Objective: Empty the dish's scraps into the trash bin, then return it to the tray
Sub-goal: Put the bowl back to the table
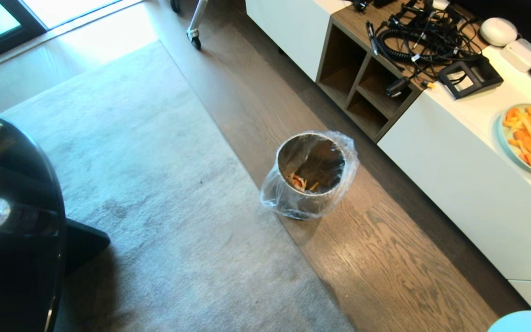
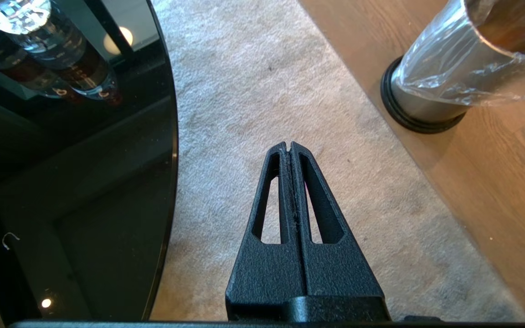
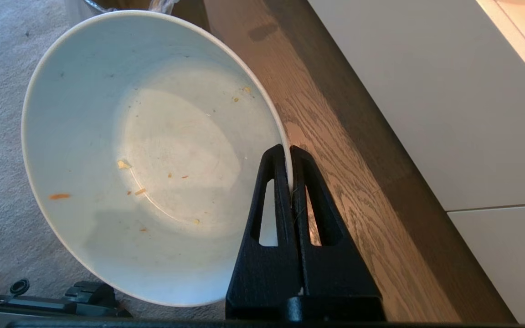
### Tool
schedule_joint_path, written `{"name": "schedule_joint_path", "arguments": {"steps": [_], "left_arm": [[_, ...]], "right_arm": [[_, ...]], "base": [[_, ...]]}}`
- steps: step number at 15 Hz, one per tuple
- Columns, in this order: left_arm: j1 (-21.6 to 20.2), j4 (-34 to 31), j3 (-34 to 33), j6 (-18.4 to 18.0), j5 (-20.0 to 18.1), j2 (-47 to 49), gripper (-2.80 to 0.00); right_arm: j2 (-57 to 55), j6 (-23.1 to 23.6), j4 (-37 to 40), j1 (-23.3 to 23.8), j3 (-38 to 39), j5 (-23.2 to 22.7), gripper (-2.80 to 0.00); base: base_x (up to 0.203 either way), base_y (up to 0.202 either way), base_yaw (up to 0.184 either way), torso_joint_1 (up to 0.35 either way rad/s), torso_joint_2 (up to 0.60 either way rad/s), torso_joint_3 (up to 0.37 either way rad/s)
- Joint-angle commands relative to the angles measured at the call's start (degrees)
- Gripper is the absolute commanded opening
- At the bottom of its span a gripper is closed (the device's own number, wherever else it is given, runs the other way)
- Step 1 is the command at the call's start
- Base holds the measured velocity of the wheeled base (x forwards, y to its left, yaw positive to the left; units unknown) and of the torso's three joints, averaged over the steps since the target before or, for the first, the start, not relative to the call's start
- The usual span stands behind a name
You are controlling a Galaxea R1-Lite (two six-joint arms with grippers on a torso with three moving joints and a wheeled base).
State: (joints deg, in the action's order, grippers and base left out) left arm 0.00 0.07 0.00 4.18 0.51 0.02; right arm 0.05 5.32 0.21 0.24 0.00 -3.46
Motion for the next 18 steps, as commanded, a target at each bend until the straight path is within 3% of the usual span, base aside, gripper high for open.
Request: {"name": "schedule_joint_path", "arguments": {"steps": [1,18], "left_arm": [[0.00,0.01,0.00,0.04,0.02,-0.02,-2.80],[0.00,0.01,0.00,0.13,0.02,-0.02,-2.80]], "right_arm": [[-0.14,0.05,-0.03,0.02,0.00,-0.04,-2.80],[-0.09,0.05,-0.03,-0.01,0.00,0.02,-2.80]], "base": [[0.000,0.000,0.000,0.002,0.00,0.207],[0.000,0.000,0.000,0.002,0.00,0.201]]}}
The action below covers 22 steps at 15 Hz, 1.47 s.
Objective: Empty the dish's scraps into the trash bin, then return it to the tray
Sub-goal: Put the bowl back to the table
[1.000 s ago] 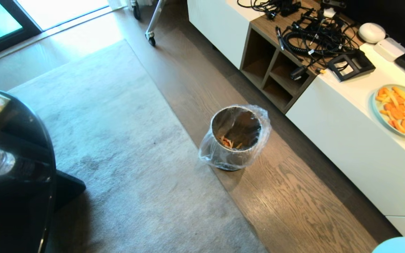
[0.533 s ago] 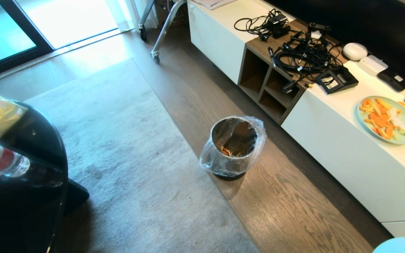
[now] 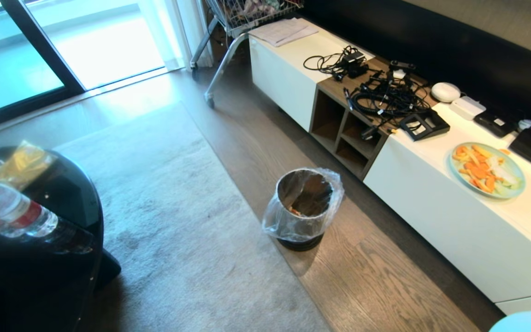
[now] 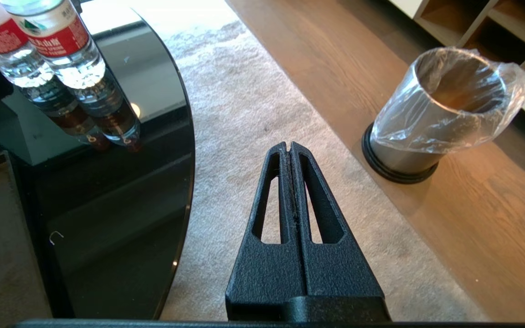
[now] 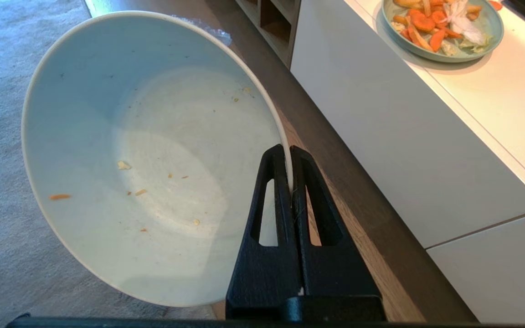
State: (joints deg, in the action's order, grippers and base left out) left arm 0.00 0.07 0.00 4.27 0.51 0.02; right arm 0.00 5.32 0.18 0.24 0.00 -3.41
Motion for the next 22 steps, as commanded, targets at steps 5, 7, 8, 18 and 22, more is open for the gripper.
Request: {"name": "schedule_joint_path", "arguments": {"steps": [5,7,8,18,22], "left_arm": [[0.00,0.01,0.00,0.13,0.02,-0.02,-2.80],[0.00,0.01,0.00,0.13,0.09,-0.02,-2.80],[0.00,0.01,0.00,0.27,0.04,-0.02,-2.80],[0.00,0.01,0.00,0.39,0.19,-0.02,-2.80],[0.00,0.01,0.00,0.39,0.19,-0.02,-2.80]], "right_arm": [[-0.08,0.05,-0.01,0.02,0.00,-0.03,-2.80],[-0.09,0.05,-0.01,0.02,0.00,-0.07,-2.80],[-0.06,0.05,-0.01,0.02,0.00,-0.07,-2.80],[-0.09,0.05,-0.01,0.02,0.00,-0.06,-2.80],[-0.09,0.05,-0.01,0.02,0.00,-0.10,-2.80]], "base": [[0.000,0.000,0.000,0.002,0.00,0.203],[0.000,0.000,0.000,-0.002,0.00,0.208],[0.000,0.000,0.000,0.002,0.00,0.203],[0.000,0.000,0.000,0.002,0.00,0.202],[0.000,0.000,0.000,0.001,0.00,0.051]]}}
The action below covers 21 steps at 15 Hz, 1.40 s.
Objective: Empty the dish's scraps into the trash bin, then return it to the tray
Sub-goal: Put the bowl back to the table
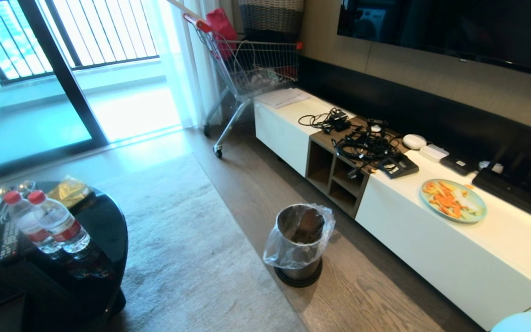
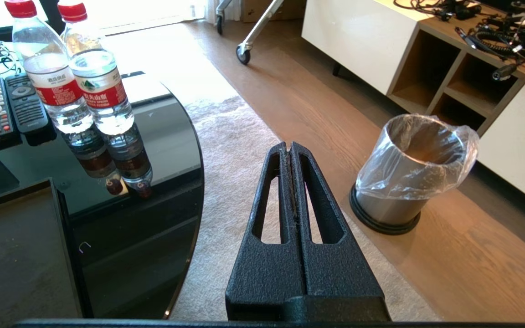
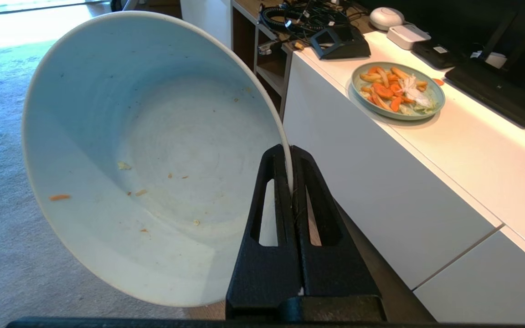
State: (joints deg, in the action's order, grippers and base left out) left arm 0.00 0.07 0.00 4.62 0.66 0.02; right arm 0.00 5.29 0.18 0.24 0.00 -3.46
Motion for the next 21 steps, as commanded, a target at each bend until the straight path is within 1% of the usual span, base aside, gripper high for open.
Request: {"name": "schedule_joint_path", "arguments": {"steps": [1,6,21], "left_arm": [[0.00,0.02,0.00,0.09,0.04,-0.02,-2.80],[0.00,0.02,0.00,0.04,0.04,-0.02,-2.80],[0.00,0.01,0.00,-0.05,0.04,-0.02,-2.80]], "right_arm": [[-0.09,0.07,-0.01,-0.07,0.00,0.01,-2.80],[-0.02,0.07,-0.01,0.02,0.00,-0.04,-2.80],[-0.09,0.07,-0.01,0.02,0.00,0.03,-2.80]], "base": [[0.000,0.000,0.000,0.000,0.00,0.000],[0.000,0.000,0.000,0.001,0.00,0.042],[0.000,0.000,0.000,0.000,0.00,0.000]]}}
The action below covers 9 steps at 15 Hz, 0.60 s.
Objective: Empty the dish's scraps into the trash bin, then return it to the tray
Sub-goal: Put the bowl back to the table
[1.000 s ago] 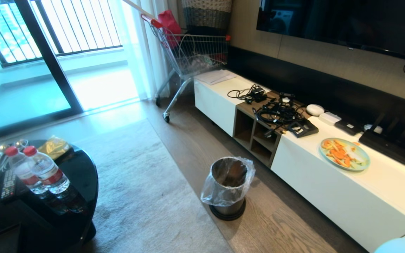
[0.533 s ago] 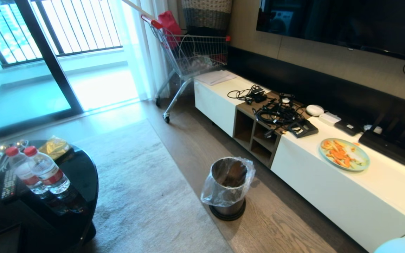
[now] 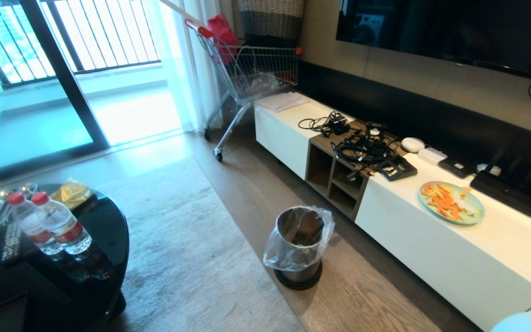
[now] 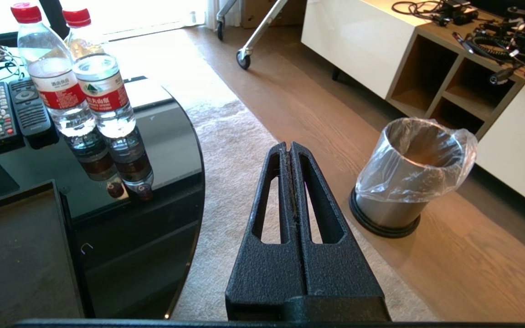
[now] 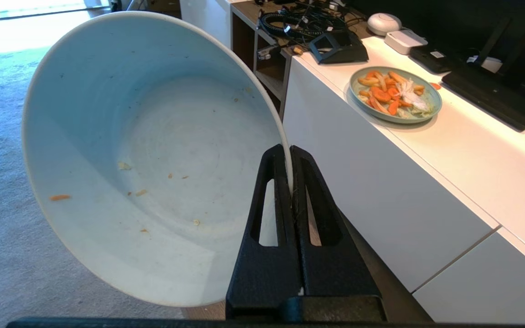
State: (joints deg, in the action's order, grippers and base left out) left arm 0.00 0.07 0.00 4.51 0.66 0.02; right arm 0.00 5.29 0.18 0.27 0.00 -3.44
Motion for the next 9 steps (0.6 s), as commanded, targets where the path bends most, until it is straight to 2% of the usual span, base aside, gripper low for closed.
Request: {"name": "schedule_joint_path", "arguments": {"steps": [1,9], "left_arm": [[0.00,0.01,0.00,0.06,0.04,-0.02,-2.80],[0.00,0.01,0.00,0.06,0.04,-0.02,-2.80]], "right_arm": [[-0.09,0.07,-0.01,-0.09,0.00,-0.03,-2.80],[-0.09,0.07,-0.01,0.00,0.00,0.01,-2.80]], "base": [[0.000,0.000,0.000,0.000,0.00,0.000],[0.000,0.000,0.000,0.000,0.00,0.000]]}}
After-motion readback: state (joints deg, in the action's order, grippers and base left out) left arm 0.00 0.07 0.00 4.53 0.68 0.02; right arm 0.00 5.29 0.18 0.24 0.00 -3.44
